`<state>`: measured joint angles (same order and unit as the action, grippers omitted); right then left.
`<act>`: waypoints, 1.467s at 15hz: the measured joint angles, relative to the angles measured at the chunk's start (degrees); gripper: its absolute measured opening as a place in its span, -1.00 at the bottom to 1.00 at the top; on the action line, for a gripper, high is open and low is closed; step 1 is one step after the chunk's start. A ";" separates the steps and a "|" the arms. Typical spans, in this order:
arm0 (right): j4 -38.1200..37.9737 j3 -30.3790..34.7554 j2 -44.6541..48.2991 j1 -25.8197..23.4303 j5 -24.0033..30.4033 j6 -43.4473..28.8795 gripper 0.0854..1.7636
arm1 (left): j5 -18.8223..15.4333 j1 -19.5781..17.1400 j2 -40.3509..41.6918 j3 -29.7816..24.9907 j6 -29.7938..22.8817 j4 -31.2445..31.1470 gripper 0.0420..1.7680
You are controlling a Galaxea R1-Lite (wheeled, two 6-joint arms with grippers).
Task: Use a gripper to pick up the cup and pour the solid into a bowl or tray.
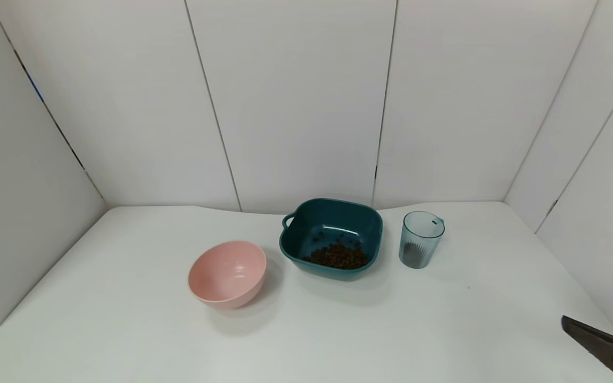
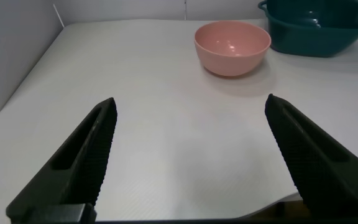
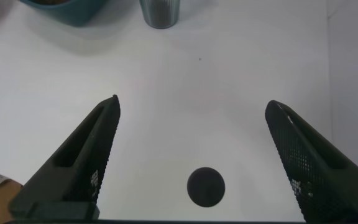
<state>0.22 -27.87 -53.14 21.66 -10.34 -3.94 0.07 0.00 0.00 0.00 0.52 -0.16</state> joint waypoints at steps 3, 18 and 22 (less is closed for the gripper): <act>-6.78 0.26 9.13 -0.37 -5.91 0.04 0.92 | -0.02 0.00 0.00 0.00 0.00 0.00 0.94; -14.49 3.49 35.97 -15.32 -3.22 3.00 0.92 | 0.00 0.00 0.00 0.00 -0.06 -0.02 0.94; -11.85 4.28 36.69 -17.37 -2.76 3.06 0.92 | -0.02 0.00 0.00 0.00 -0.09 -0.02 0.94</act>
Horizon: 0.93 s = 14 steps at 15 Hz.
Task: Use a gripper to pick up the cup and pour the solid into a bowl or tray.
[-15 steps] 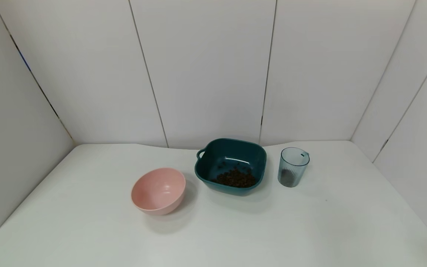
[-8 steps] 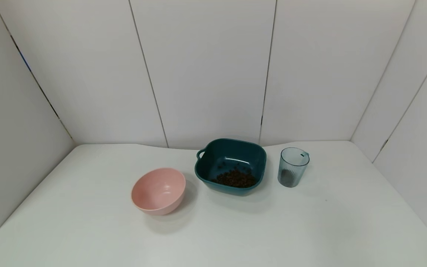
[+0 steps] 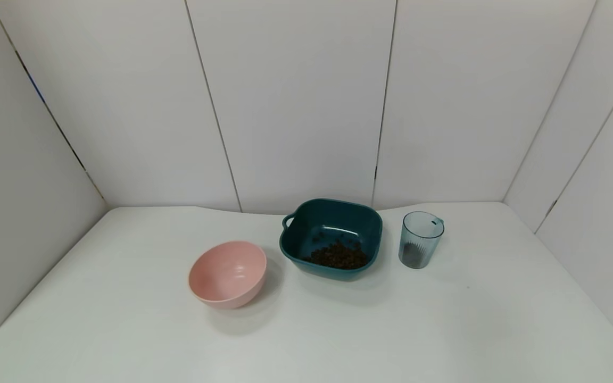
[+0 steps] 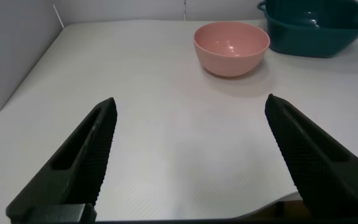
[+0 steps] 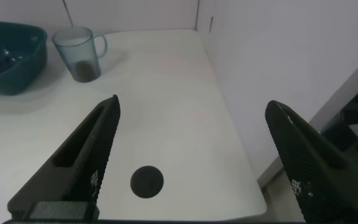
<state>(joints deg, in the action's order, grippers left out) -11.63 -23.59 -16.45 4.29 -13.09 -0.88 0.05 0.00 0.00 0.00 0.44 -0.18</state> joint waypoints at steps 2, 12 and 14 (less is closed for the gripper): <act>0.00 0.57 0.24 -3.19 3.93 -0.05 0.92 | 0.02 0.00 0.00 0.00 0.00 0.00 0.94; 3.97 10.61 12.59 -4.22 14.57 3.49 0.92 | 0.02 0.00 -0.02 0.00 0.00 0.00 0.94; 5.83 14.23 14.67 -4.43 14.47 3.94 0.92 | 0.02 0.00 -0.02 0.00 0.00 0.02 0.94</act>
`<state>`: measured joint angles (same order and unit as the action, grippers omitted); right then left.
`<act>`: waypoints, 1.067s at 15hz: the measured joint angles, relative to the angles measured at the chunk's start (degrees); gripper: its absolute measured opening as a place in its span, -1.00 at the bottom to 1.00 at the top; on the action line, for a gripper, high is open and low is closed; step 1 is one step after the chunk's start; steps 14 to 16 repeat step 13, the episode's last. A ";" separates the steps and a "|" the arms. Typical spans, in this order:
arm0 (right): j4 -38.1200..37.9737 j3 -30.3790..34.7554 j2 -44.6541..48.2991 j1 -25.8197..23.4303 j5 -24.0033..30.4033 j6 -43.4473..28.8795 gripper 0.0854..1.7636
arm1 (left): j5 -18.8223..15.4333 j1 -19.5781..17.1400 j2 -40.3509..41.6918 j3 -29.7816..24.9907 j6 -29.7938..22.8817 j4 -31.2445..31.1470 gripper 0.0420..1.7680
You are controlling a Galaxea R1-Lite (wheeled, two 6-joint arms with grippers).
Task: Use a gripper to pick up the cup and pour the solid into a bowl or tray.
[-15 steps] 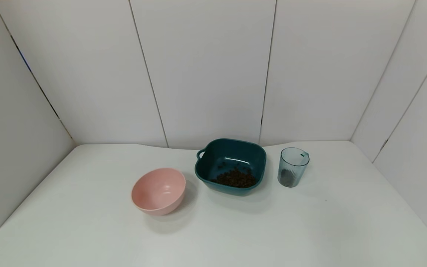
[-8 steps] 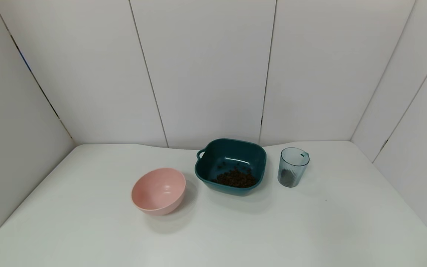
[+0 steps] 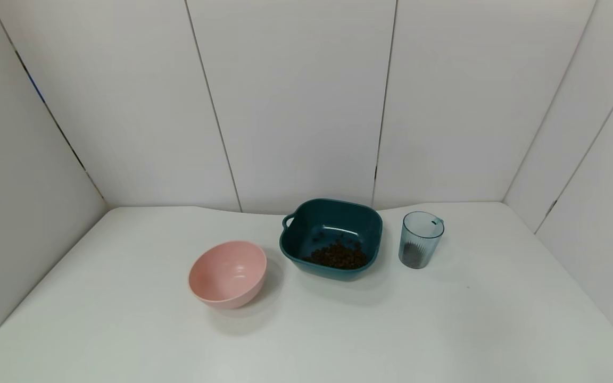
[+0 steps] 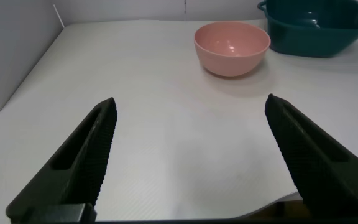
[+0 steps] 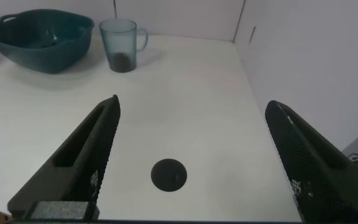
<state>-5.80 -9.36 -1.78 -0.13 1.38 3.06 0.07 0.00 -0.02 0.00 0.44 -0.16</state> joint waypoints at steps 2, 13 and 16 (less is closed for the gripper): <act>2.26 3.15 1.10 -0.11 -0.11 0.10 0.92 | 0.00 0.00 0.00 0.00 0.00 -0.02 0.94; 5.29 9.36 1.76 -0.05 -0.52 -0.91 0.92 | -0.02 0.00 -0.02 0.00 0.00 -0.02 0.94; 5.29 9.36 1.76 -0.05 -0.52 -0.91 0.92 | -0.02 0.00 -0.02 0.00 0.00 -0.02 0.94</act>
